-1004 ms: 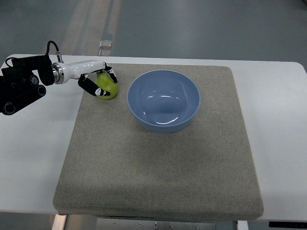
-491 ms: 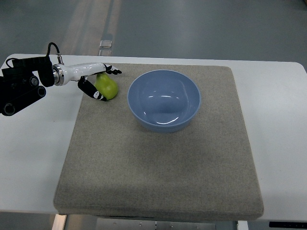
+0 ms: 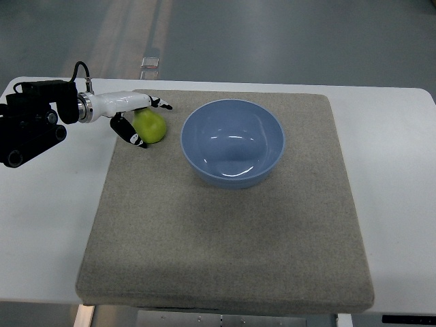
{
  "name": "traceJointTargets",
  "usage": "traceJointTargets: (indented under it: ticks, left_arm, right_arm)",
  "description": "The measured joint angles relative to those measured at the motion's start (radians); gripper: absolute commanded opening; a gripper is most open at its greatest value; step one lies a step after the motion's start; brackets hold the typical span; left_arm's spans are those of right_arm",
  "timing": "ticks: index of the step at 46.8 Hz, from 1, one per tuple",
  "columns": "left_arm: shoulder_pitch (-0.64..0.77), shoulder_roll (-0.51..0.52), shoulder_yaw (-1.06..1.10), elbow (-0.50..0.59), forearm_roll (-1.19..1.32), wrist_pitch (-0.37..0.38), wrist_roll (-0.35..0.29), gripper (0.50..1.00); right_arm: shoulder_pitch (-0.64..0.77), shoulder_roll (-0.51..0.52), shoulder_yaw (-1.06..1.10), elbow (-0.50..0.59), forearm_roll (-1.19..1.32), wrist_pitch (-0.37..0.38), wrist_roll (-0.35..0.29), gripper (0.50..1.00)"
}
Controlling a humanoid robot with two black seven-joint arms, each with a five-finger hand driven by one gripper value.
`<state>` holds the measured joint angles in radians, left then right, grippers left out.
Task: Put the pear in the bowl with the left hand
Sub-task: 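Lift the grasped pear off the pad with the left hand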
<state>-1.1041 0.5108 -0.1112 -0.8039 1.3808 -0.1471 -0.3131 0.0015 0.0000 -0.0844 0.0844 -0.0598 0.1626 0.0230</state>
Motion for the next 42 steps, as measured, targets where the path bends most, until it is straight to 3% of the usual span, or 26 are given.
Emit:
traceJointTargets:
  ticks: [3,13,14,42]
  left_arm:
    - [0.001,0.000,0.000,0.000,0.000,0.001,0.000,0.874]
    - [-0.003,0.000,-0.002,0.002,-0.001,0.000,0.000,0.510]
    - [-0.005,0.000,-0.003,0.002,-0.001,0.000,0.000,0.500]
    - [-0.076,0.010,-0.038,-0.005,-0.025,-0.009,0.001,0.500]
  right_arm:
    - [0.000,0.000,0.000,0.000,0.000,0.000,0.000,0.926]
    - [0.000,0.000,0.000,0.000,0.000,0.000,0.000,0.926]
    - [0.000,0.000,0.000,0.000,0.000,0.000,0.000,0.926]
    - [0.000,0.000,0.000,0.000,0.000,0.000,0.000,0.926]
